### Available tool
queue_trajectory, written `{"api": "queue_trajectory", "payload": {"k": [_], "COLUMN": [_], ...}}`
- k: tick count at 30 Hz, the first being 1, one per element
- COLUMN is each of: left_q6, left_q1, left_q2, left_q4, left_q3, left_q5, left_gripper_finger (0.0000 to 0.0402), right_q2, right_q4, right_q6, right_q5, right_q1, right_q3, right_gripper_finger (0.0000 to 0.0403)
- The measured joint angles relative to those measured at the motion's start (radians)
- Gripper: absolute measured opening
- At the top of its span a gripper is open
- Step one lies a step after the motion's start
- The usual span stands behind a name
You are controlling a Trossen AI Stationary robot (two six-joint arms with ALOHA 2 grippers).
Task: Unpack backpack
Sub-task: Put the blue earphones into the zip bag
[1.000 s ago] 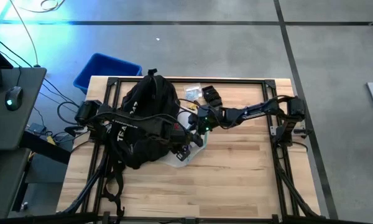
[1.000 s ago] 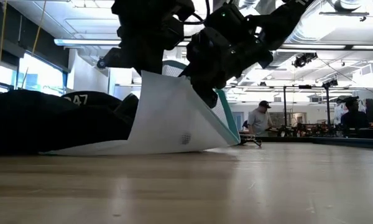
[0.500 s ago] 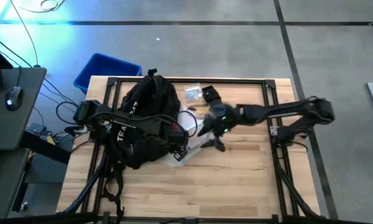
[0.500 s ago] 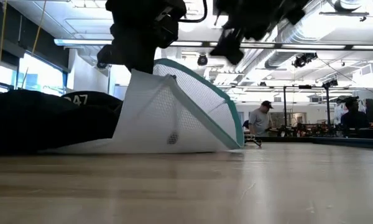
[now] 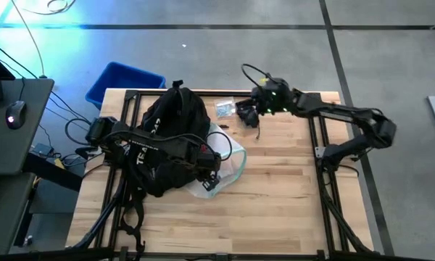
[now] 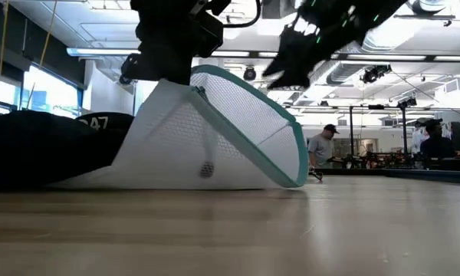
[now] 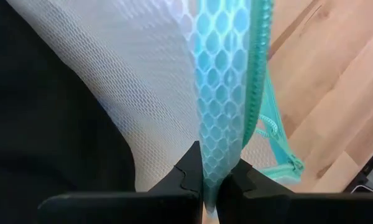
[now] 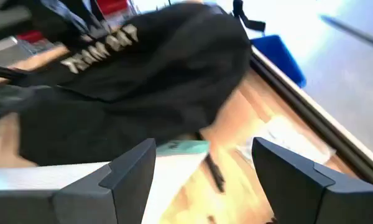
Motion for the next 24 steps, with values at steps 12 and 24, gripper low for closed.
{"api": "queue_trajectory", "payload": {"k": [12, 24], "left_q6": [-0.133, -0.192], "left_q1": [-0.019, -0.032], "left_q2": [0.0, 0.0], "left_q4": [0.005, 0.017], "left_q3": [0.0, 0.0], "left_q5": [0.012, -0.001], "left_gripper_finger": [0.0, 0.0], "right_q2": [0.491, 0.722], "right_q4": [-0.18, -0.305], "right_q6": [-0.209, -0.266], "right_q5": [0.063, 0.211], "right_q1": [-0.047, -0.046], "right_q3": [0.351, 0.559], "right_gripper_finger": [0.0247, 0.0238]}}
